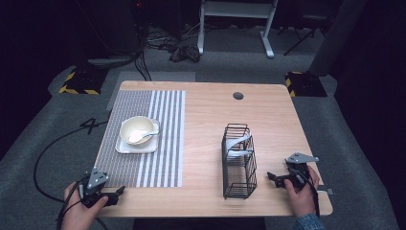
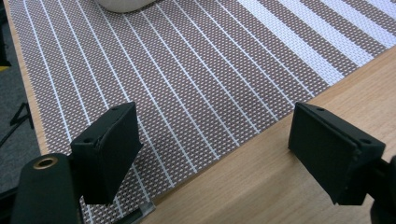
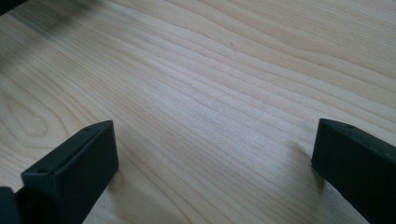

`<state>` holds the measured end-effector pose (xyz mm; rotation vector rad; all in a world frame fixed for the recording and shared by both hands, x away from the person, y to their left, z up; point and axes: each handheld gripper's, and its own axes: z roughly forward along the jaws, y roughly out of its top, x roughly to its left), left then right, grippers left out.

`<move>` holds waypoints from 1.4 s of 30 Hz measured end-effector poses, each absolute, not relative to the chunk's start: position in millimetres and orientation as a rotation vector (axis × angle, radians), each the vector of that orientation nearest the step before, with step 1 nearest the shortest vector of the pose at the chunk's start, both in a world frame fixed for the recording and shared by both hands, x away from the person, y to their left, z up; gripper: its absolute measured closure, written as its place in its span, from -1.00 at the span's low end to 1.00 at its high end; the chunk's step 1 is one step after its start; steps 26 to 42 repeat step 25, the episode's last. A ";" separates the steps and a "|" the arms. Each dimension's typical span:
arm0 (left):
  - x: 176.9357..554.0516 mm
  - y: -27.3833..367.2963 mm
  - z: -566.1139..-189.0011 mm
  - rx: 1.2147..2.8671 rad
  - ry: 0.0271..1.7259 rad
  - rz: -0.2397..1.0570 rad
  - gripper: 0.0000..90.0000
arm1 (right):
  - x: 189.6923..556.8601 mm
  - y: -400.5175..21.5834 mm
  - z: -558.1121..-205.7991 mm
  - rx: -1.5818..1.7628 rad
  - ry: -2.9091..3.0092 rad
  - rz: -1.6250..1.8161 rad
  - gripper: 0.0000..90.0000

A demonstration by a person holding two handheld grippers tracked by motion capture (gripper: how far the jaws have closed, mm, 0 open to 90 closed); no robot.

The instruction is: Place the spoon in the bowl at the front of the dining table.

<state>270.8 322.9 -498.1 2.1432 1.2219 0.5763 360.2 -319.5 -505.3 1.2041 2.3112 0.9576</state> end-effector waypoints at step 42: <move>265.5 323.5 -514.3 1.955 1.259 0.596 -0.67 | 360.1 -319.5 -505.3 1.204 2.311 0.958 -1.00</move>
